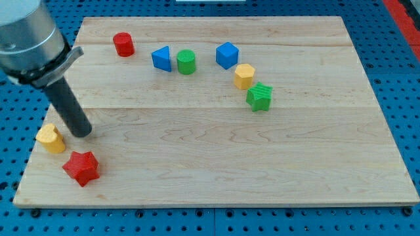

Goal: Push the red circle to the center left

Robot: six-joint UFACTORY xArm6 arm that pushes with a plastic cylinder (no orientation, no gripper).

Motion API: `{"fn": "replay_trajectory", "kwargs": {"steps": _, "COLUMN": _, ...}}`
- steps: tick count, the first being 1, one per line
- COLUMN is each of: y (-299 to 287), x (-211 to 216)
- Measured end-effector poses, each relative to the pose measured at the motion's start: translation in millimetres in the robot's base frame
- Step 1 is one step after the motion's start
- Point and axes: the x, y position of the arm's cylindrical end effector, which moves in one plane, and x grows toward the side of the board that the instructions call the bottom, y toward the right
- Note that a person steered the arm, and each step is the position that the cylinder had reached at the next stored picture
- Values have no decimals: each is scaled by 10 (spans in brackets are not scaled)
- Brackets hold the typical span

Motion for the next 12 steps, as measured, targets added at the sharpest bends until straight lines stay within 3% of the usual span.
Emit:
{"fn": "replay_trajectory", "kwargs": {"steps": 1, "y": 120, "x": -1104}}
{"fn": "replay_trajectory", "kwargs": {"steps": 2, "y": -146, "x": -1896}}
{"fn": "replay_trajectory", "kwargs": {"steps": 3, "y": 86, "x": -2737}}
{"fn": "replay_trajectory", "kwargs": {"steps": 4, "y": 697, "x": -2653}}
{"fn": "replay_trajectory", "kwargs": {"steps": 5, "y": 768, "x": -1904}}
{"fn": "replay_trajectory", "kwargs": {"steps": 6, "y": 377, "x": -1326}}
{"fn": "replay_trajectory", "kwargs": {"steps": 8, "y": 237, "x": -2221}}
{"fn": "replay_trajectory", "kwargs": {"steps": 9, "y": -425, "x": -1990}}
{"fn": "replay_trajectory", "kwargs": {"steps": 10, "y": -519, "x": -1671}}
{"fn": "replay_trajectory", "kwargs": {"steps": 11, "y": -455, "x": -1695}}
{"fn": "replay_trajectory", "kwargs": {"steps": 12, "y": -454, "x": -2063}}
